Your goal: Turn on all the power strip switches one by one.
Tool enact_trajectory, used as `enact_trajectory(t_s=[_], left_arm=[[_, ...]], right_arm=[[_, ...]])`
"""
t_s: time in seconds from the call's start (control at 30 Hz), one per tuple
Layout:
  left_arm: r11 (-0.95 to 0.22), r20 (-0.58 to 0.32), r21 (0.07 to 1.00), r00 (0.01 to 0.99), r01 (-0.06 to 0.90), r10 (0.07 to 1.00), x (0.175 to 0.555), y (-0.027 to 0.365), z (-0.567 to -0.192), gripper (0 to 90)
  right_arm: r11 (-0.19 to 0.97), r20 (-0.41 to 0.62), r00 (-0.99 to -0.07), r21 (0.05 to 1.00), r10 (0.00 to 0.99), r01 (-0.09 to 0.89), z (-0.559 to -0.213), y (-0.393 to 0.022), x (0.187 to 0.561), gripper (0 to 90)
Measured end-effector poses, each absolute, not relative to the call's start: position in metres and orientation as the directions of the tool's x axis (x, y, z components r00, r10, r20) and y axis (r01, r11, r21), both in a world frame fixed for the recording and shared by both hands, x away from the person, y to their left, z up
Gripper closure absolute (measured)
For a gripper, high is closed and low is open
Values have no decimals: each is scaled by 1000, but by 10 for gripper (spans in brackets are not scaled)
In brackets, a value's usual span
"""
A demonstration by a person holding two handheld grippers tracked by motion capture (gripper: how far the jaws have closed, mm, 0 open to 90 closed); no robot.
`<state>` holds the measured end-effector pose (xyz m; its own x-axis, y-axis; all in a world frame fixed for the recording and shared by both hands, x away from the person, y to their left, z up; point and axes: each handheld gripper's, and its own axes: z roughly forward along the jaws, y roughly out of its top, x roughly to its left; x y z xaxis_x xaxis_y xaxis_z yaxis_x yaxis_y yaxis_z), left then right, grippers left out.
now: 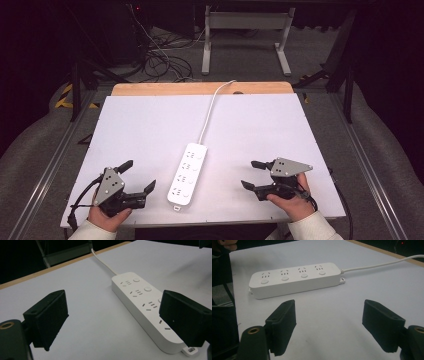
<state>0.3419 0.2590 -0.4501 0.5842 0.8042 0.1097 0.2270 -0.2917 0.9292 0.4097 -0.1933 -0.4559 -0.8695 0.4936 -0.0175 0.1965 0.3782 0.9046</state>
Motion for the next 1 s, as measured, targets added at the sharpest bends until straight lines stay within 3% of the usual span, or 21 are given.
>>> enact_trajectory(t_s=[0.3,0.63,0.83,1.0], left_arm=[[-328,136,918,599,224,789,342,259,-448,88],[-310,122,923,590,228,798,341,260,-448,88],[-317,135,923,585,219,800,340,260,-447,88],[-317,138,923,582,217,801,340,260,-447,88]], right_arm=[[389,-36,-871,903,490,182,-455,-193,409,273],[399,-50,-888,904,458,155,-450,-189,408,363],[420,-49,-903,895,428,150,-441,-180,412,593],[423,-61,-913,897,403,126,-435,-172,416,635]])
